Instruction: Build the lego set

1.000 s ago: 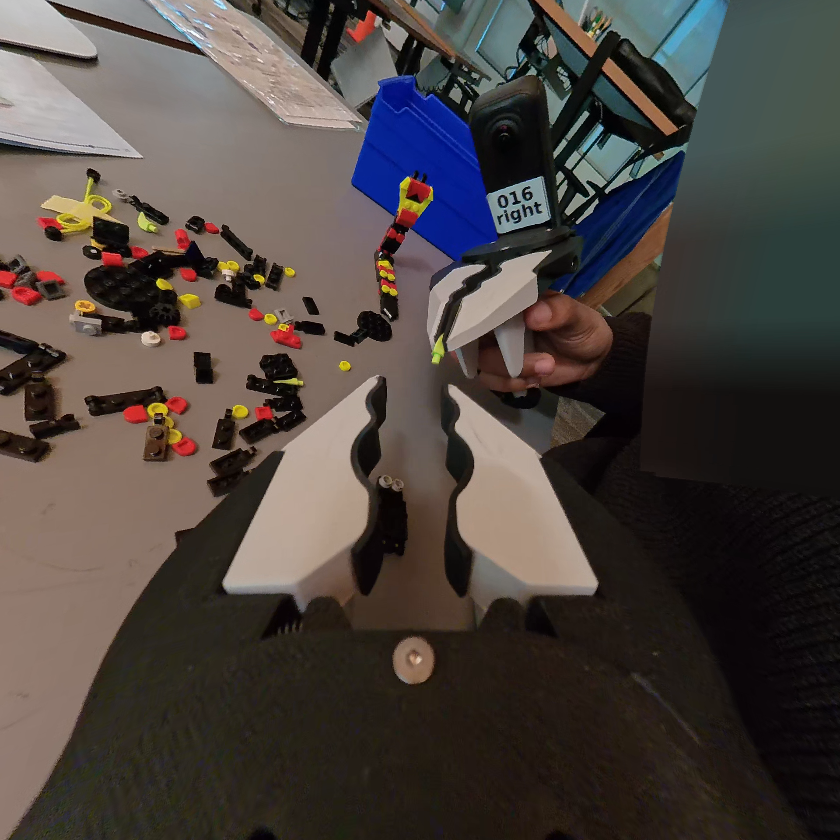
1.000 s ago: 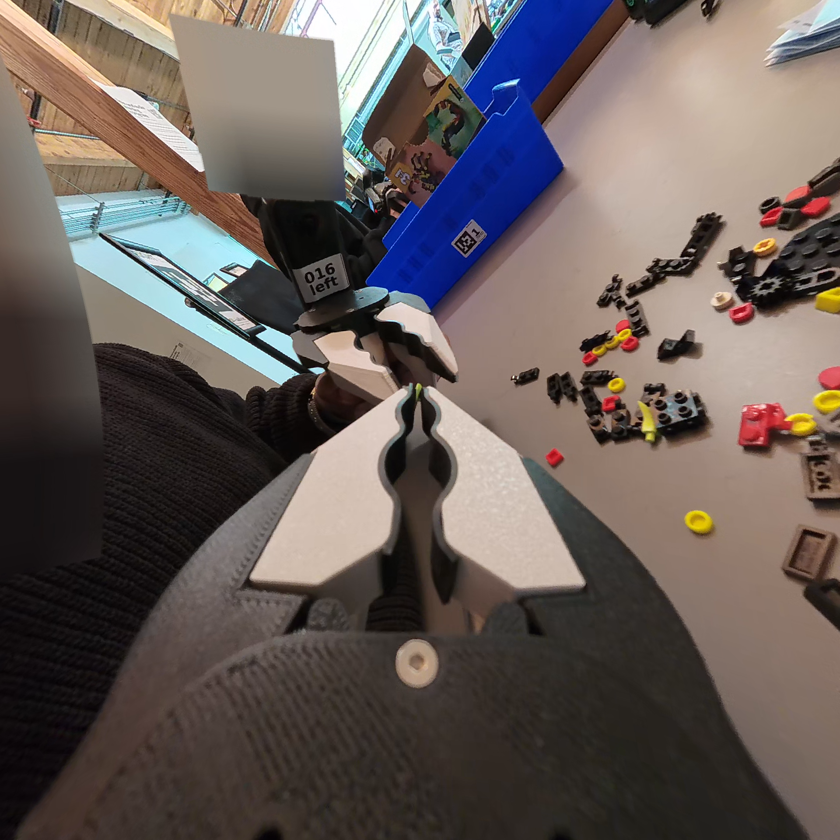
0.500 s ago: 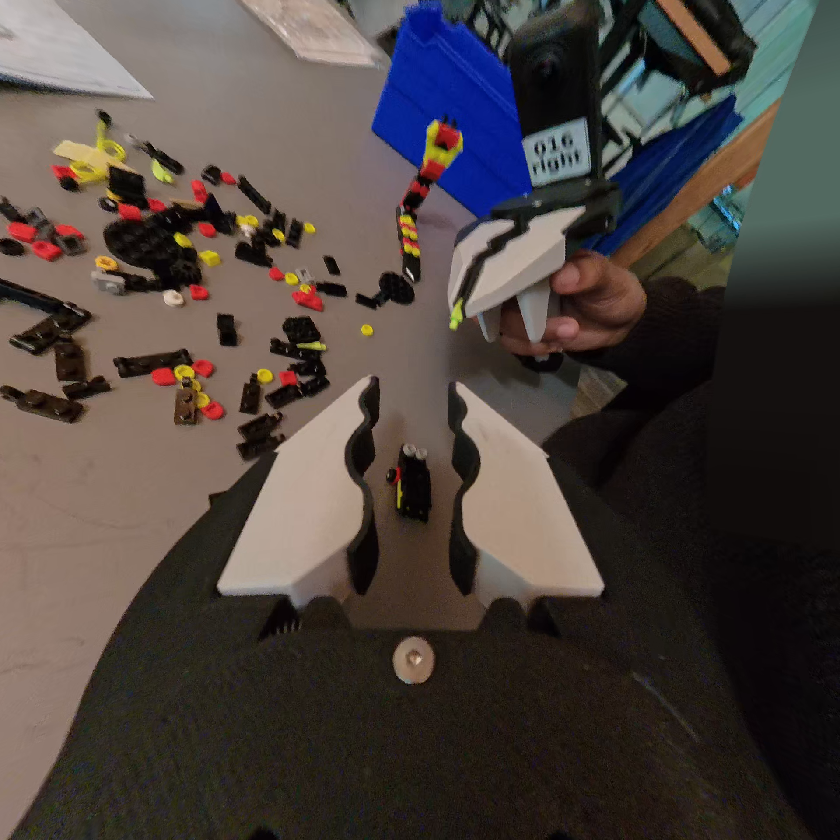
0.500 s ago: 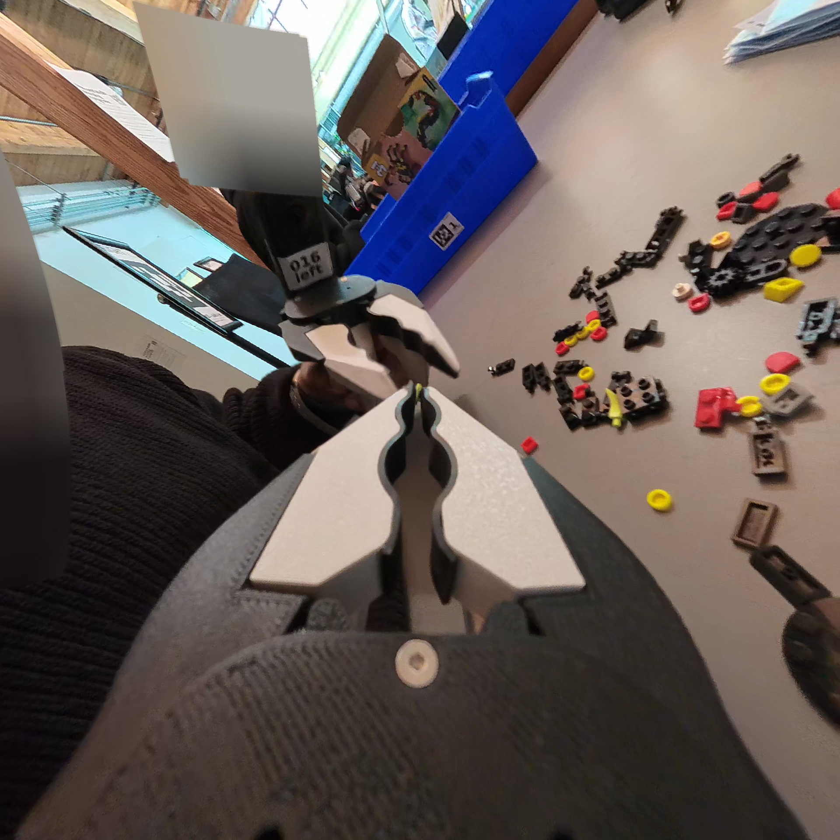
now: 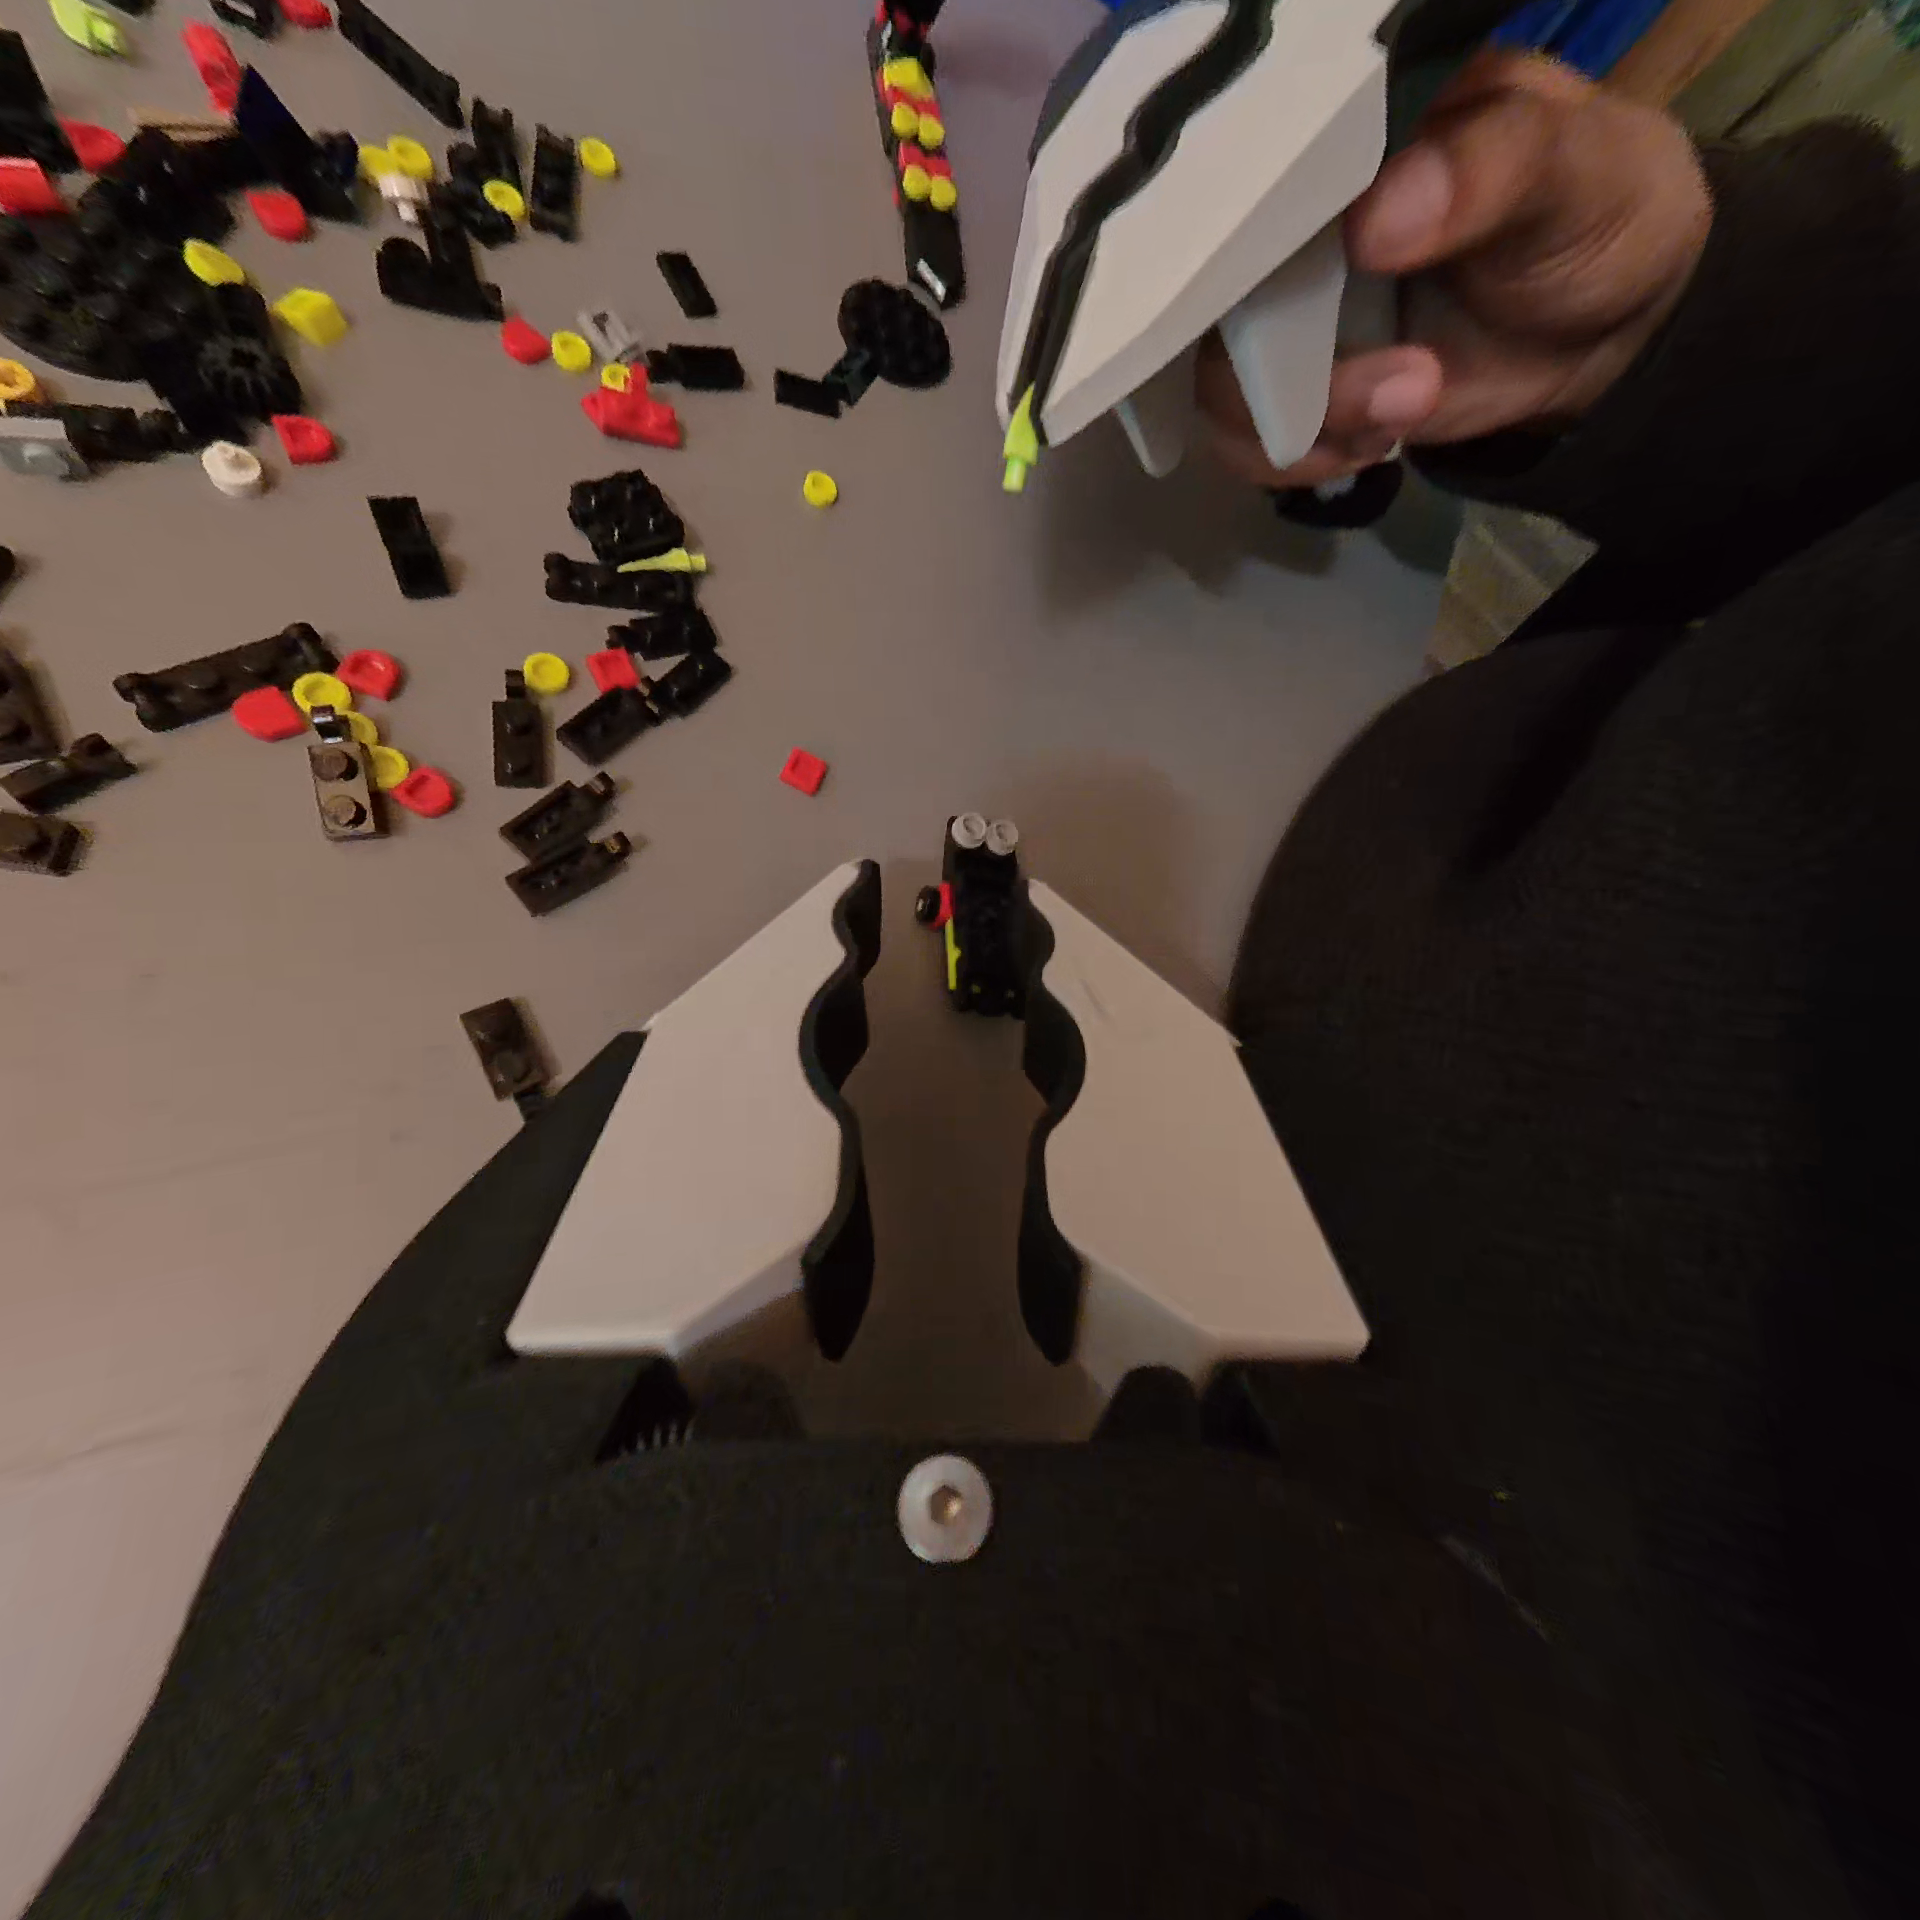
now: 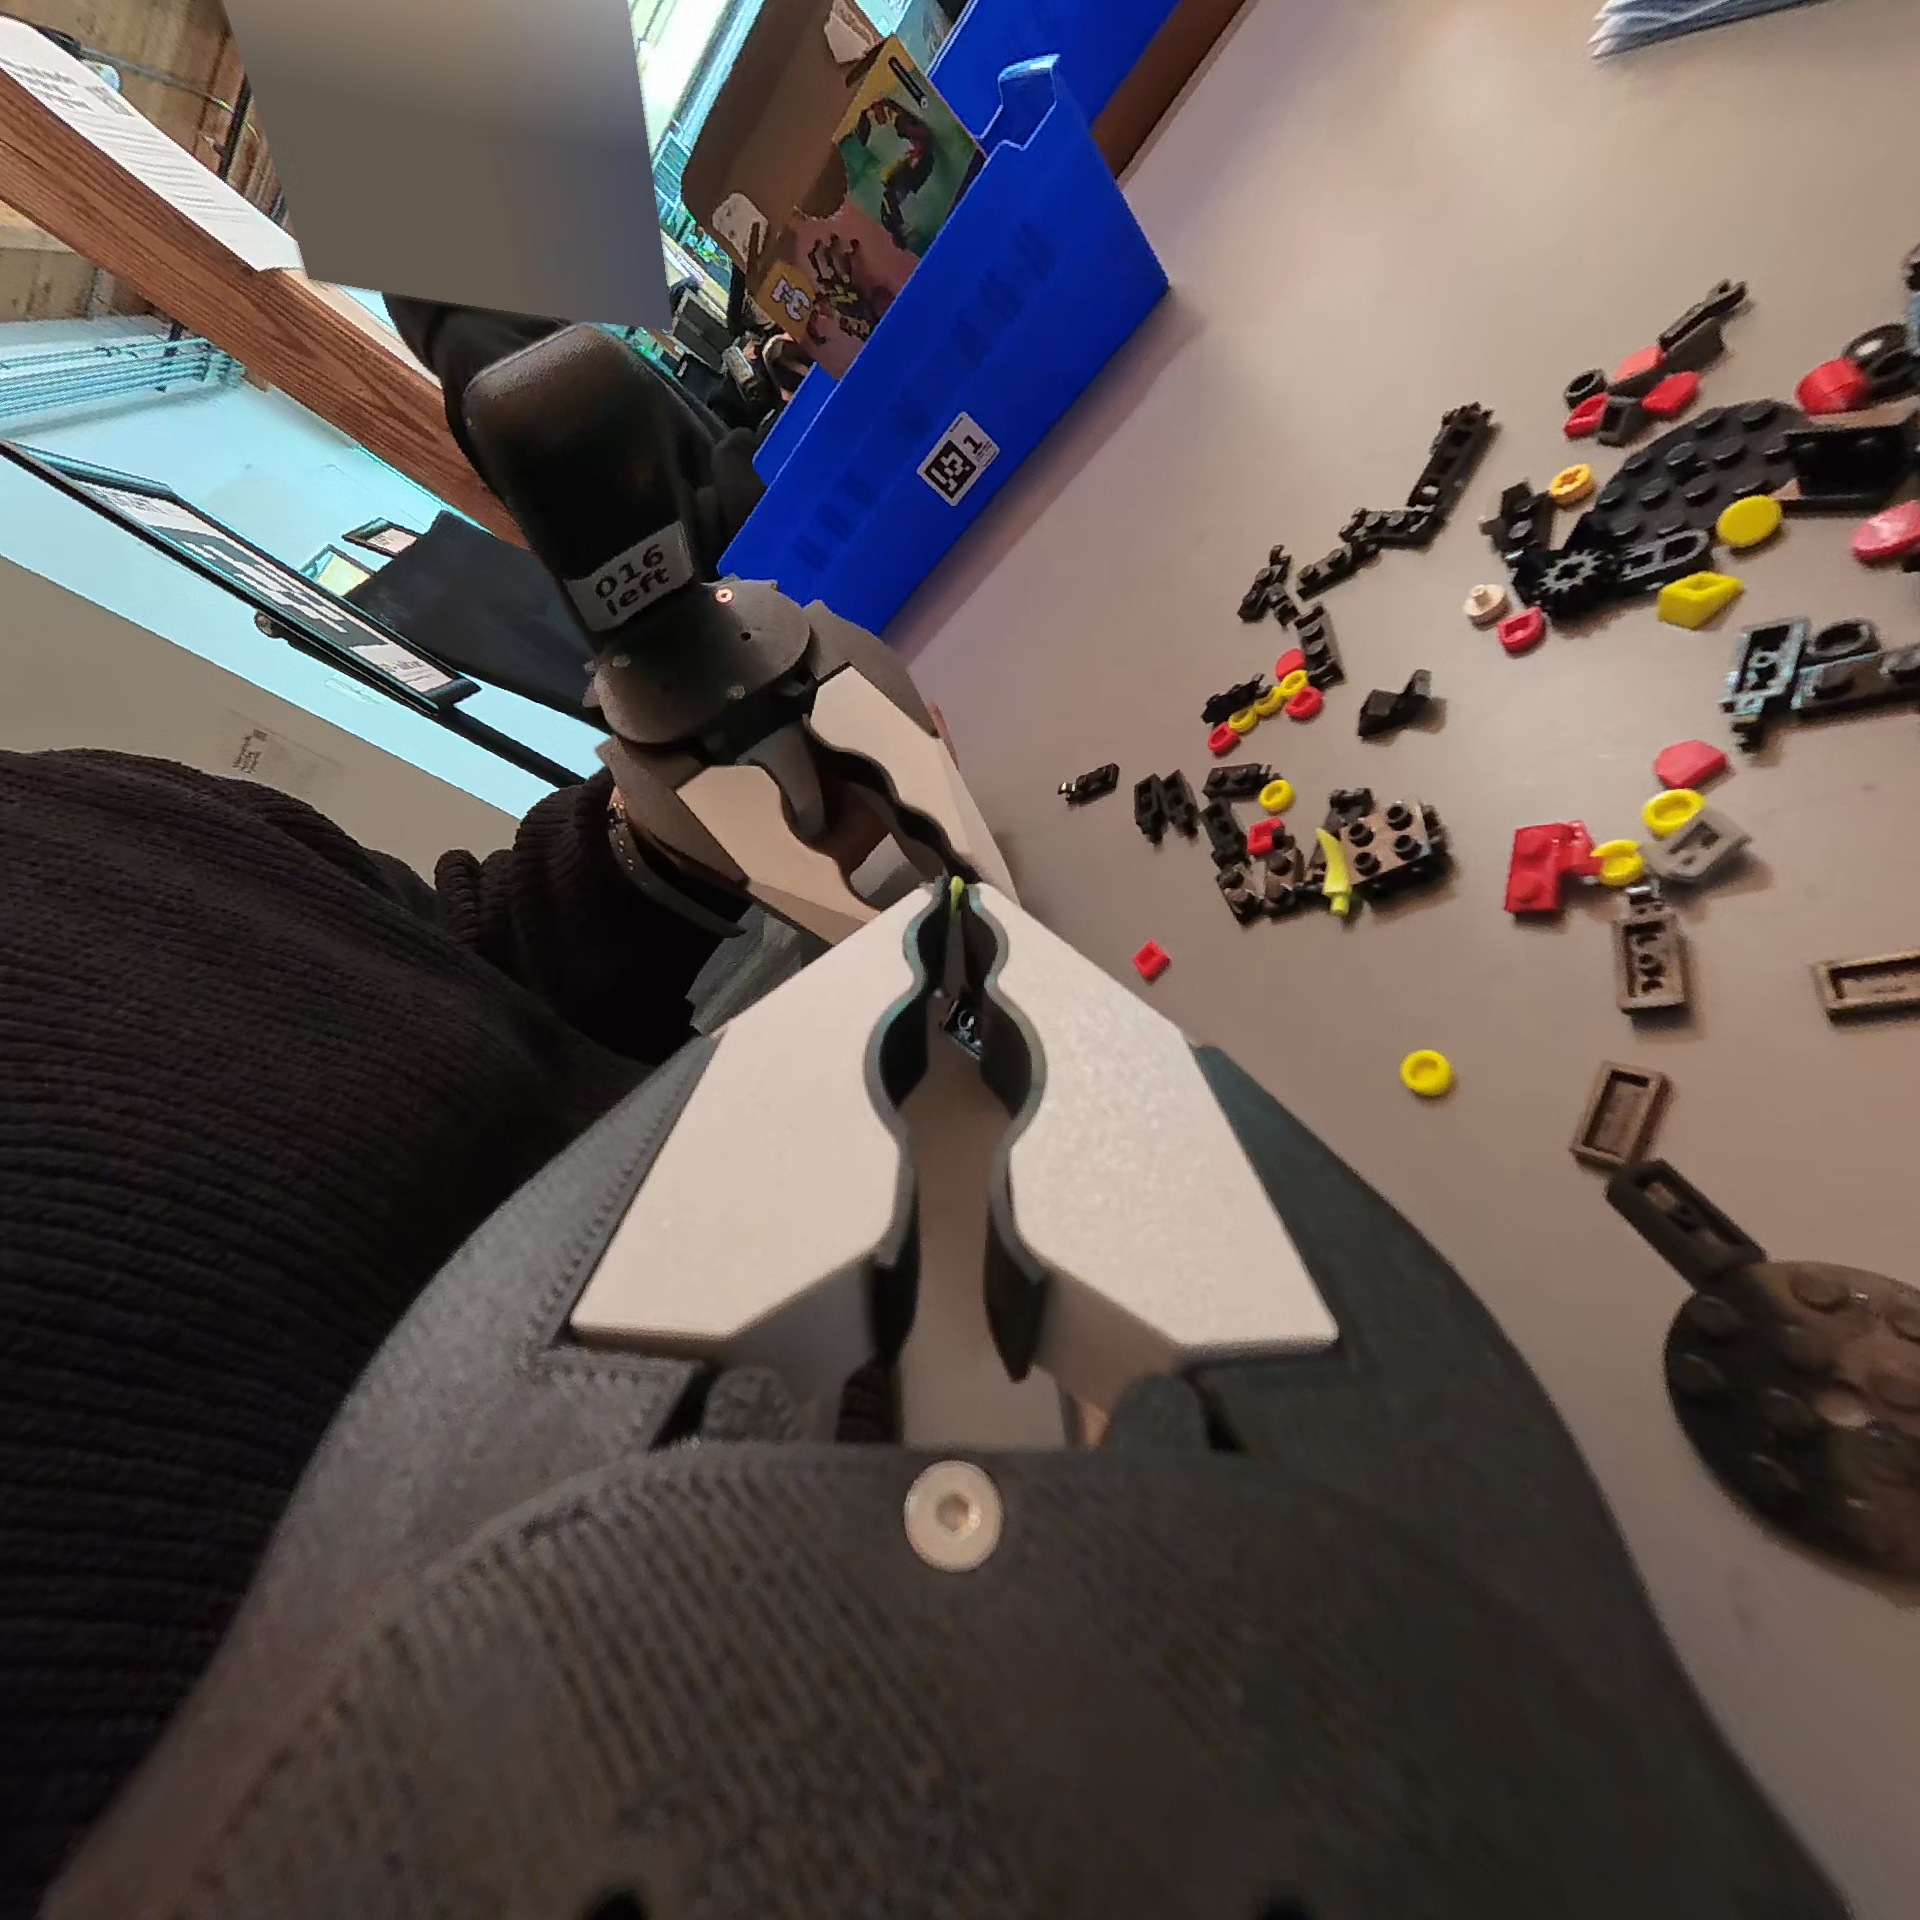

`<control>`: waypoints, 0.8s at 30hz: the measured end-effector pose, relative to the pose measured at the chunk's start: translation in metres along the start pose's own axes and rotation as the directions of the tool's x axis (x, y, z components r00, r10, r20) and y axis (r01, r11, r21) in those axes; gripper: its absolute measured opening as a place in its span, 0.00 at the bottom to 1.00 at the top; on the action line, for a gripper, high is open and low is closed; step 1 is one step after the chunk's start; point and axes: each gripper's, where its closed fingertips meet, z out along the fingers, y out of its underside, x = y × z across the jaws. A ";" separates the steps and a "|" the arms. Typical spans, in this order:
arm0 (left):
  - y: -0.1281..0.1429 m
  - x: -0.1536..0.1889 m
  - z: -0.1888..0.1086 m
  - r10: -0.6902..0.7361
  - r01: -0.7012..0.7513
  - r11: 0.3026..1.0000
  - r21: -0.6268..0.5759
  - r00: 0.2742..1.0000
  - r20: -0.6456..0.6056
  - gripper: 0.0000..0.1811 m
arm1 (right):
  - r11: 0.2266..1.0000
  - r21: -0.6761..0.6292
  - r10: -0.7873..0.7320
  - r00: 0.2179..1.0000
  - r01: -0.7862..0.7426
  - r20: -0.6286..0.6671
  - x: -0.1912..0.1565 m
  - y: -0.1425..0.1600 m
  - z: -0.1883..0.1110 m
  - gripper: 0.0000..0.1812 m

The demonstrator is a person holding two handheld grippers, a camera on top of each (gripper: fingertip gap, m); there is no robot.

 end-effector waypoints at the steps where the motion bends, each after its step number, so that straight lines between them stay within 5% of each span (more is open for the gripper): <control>1: 0.003 -0.002 0.000 0.013 -0.013 1.000 -0.020 1.000 0.012 0.11 | 1.000 -0.003 0.004 1.000 -0.004 0.001 0.000 0.001 0.000 0.00; 7: 0.023 -0.002 -0.007 0.013 -0.018 0.995 -0.095 0.999 -0.049 0.09 | 0.999 -0.054 0.003 1.000 -0.004 -0.021 0.004 0.010 0.004 0.00; 19: 0.021 0.054 0.006 -0.041 0.008 0.994 -0.111 0.954 -0.296 0.10 | 0.993 -0.111 -0.054 0.996 0.046 -0.076 0.007 0.020 0.007 0.00; 24: 0.014 0.037 -0.003 -0.065 0.051 0.997 -0.066 0.970 -0.234 0.08 | 0.989 -0.125 -0.089 0.993 0.078 -0.081 -0.005 0.028 0.013 0.00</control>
